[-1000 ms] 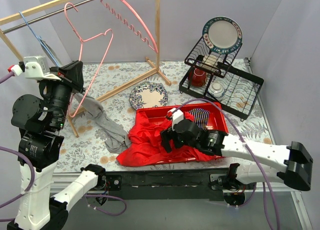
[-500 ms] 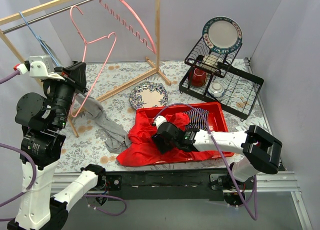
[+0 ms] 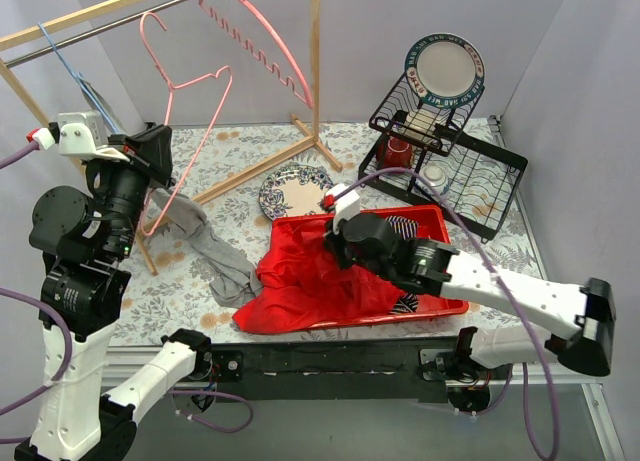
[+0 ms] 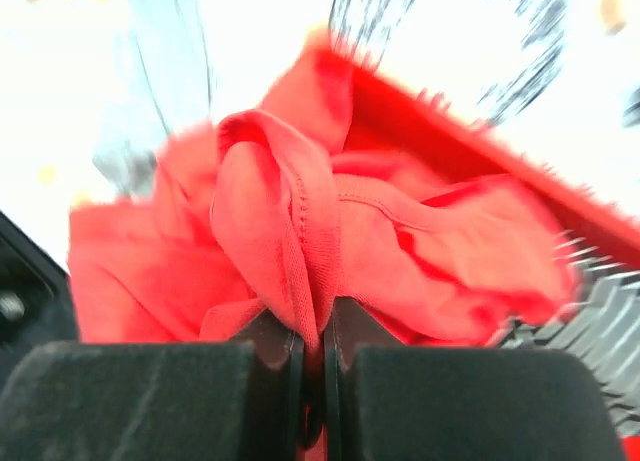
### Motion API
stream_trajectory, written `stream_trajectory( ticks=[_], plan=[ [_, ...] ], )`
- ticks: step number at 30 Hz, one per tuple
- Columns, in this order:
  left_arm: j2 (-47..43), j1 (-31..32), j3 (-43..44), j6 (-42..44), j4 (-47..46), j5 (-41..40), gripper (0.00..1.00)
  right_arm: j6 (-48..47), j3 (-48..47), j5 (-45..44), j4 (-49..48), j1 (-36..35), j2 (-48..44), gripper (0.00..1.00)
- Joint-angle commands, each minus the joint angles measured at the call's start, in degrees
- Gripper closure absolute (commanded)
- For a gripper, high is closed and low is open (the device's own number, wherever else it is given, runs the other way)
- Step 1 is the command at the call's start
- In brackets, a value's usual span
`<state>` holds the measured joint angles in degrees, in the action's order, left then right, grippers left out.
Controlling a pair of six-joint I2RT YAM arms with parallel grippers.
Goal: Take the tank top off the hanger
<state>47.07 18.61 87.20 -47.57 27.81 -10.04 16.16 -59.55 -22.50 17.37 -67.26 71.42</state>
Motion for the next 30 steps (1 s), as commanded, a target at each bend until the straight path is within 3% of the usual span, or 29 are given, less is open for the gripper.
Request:
stream_trajectory(
  ticks=[1,6,9,15,21,24,25,28,30],
  plan=[
    [0.1,0.2,2.7,0.4,0.2,-0.2,1.00,-3.4,-5.5,-7.7,5.7,-0.1,-6.1,0.99],
    [0.7,0.2,4.1,0.6,0.7,-0.2,1.00,-7.7,-6.6,-16.9,10.1,-0.1,-11.3,0.99],
    [1.2,0.2,4.7,0.6,0.8,-0.2,1.00,-8.6,-5.8,-17.4,11.3,-0.1,-14.0,0.99],
    [2.1,0.2,5.1,0.5,0.8,0.4,1.00,-7.5,0.8,-12.4,6.4,-0.1,-14.6,0.99],
    [2.5,0.1,4.7,-0.2,0.8,0.5,1.00,-5.7,9.4,-8.1,-3.0,1.5,-7.4,0.99],
    [2.5,0.2,4.6,-0.2,0.8,0.3,1.00,-4.3,7.4,1.4,-1.6,2.0,-1.6,0.64],
    [2.6,0.2,4.6,-0.2,0.8,0.3,1.00,-3.7,6.0,3.5,-0.5,2.0,0.1,0.44],
    [2.8,0.2,5.2,-0.1,1.4,0.2,1.00,-5.5,0.3,10.2,0.7,2.0,0.4,0.28],
    [2.7,0.1,5.7,-0.2,1.5,0.3,1.00,-7.3,-0.9,15.0,-1.5,2.0,0.5,0.25]
  ],
)
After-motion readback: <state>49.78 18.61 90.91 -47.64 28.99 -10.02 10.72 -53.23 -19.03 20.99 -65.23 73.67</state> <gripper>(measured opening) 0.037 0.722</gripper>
